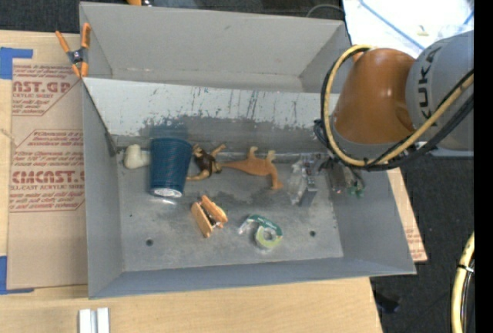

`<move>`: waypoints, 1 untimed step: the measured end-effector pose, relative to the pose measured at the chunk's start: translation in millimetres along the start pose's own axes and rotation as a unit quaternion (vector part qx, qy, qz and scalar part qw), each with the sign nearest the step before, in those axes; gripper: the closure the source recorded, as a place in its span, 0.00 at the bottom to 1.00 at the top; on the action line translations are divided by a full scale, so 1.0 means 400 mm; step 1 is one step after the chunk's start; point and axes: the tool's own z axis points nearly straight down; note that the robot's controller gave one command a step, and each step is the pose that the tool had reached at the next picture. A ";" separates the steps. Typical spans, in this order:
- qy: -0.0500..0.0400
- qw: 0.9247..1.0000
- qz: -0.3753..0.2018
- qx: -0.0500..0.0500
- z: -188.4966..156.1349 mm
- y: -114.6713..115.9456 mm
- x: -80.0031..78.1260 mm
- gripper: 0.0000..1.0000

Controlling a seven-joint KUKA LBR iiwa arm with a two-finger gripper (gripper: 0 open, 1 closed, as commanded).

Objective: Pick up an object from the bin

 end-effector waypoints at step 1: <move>0.001 1.000 -0.003 0.000 0.019 0.031 0.012 0.00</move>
Offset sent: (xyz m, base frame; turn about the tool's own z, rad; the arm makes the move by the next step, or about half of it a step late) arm -0.0134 0.0015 -0.0788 -0.3273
